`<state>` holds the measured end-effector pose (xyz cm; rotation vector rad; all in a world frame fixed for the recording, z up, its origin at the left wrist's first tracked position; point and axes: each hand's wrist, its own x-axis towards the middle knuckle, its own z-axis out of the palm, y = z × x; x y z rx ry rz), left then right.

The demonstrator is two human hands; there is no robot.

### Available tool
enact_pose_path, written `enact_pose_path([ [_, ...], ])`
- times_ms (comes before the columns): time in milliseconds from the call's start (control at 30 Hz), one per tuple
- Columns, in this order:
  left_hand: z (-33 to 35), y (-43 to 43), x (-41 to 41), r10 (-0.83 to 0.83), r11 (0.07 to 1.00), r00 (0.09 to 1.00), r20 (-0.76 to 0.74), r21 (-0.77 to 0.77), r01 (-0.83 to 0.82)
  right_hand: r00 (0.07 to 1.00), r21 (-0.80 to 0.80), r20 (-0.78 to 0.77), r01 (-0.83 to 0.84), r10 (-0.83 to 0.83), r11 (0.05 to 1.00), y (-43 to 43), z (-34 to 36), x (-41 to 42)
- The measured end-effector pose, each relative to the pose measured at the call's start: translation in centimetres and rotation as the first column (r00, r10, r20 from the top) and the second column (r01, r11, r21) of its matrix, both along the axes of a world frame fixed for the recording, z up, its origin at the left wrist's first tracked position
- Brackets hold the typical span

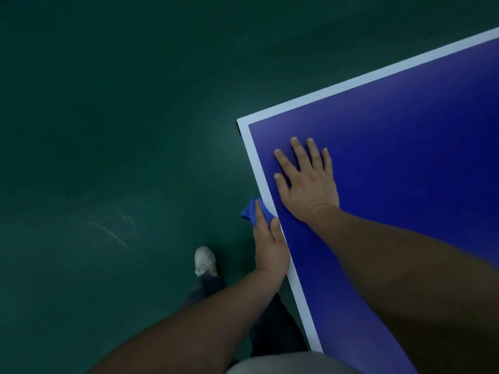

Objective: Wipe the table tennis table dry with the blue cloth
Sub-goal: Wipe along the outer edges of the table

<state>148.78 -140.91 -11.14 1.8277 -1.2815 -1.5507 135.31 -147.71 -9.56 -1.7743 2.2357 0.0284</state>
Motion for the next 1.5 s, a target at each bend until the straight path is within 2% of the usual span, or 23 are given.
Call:
enact_pose_path([
  [133, 0.7, -5.3, -0.7, -0.024, 0.999, 1.000, 0.014, -0.046, 0.025, 1.000, -0.007, 0.009, 0.001, -0.001, 1.000, 0.0, 0.1, 0.0],
  [300, 0.5, -17.8, -2.7, 0.013, 0.994, 0.997, 0.074, -0.107, -0.005, 1.000, -0.054, 0.002, 0.004, -0.004, 0.999, 0.3, -0.2, 0.0],
  [367, 1.0, -20.4, -3.3, 0.024, 0.993, 0.998, 0.051, -0.121, -0.018, 1.000, -0.072, -0.009, 0.008, -0.008, 0.997, 0.3, -0.2, 0.1],
  [667, 3.0, -20.4, 0.5, -0.201, 0.964, 0.976, -0.082, 0.161, 0.212, 1.000, -0.117, -0.011, 0.015, -0.016, 0.993, 0.0, 0.0, -0.1],
  [767, 2.8, -23.5, 1.1, -0.328, 0.928, 0.944, -0.043, 0.171, 0.330, 0.999, -0.116, -0.018, 0.034, -0.036, 0.993, -0.1, -0.1, 0.1],
  [833, 2.6, -26.7, 1.3, -0.464, 0.878, 0.886, -0.001, 0.135, 0.460, 0.999, -0.129, -0.017, 0.026, -0.029, 0.991, 0.1, -0.3, 0.2],
  [867, 2.5, -28.3, 1.4, -0.561, 0.822, 0.828, 0.014, 0.128, 0.555, 0.999, -0.136, -0.016, 0.028, -0.030, 0.990, 0.2, -0.4, 0.2],
  [900, 2.8, -29.9, 1.4, -0.669, 0.739, 0.743, 0.023, 0.129, 0.662, 1.000, -0.140, -0.014, 0.025, -0.028, 0.990, 0.1, -0.5, 0.0],
  [933, 3.2, -31.5, 1.3, -0.784, 0.617, 0.621, 0.024, 0.147, 0.773, 0.999, -0.146, -0.011, 0.029, -0.031, 0.989, 0.2, -0.6, 0.0],
  [1000, 4.0, -34.3, 0.3, -0.918, 0.386, 0.397, 0.010, 0.254, 0.887, 1.000, -0.143, -0.011, 0.022, -0.024, 0.989, 0.0, -0.6, 0.2],
  [1033, 4.4, -35.3, -0.7, -0.951, 0.294, 0.309, -0.001, 0.305, 0.906, 1.000, -0.130, -0.013, 0.027, -0.029, 0.991, 0.1, -0.6, 0.2],
  [1100, 5.3, -36.1, -3.4, -0.978, 0.189, 0.209, -0.025, 0.338, 0.922, 0.999, -0.110, -0.013, 0.035, -0.037, 0.993, 0.2, -0.5, 0.1],
  [1333, 4.4, -34.4, -11.9, -0.975, 0.190, 0.206, -0.085, 0.167, 0.967, 0.997, -0.102, 0.029, 0.072, -0.069, 0.992, -0.1, -0.1, 0.0],
  [1433, 4.1, -34.2, -9.8, -0.972, 0.204, 0.219, -0.085, 0.156, 0.966, 0.994, -0.090, 0.063, 0.098, -0.093, 0.991, 0.1, -0.2, 0.1],
  [1500, 4.0, -34.6, -7.2, -0.982, 0.172, 0.183, -0.052, 0.169, 0.970, 0.995, -0.069, 0.047, 0.091, -0.088, 0.993, 0.2, 0.0, 0.4],
])
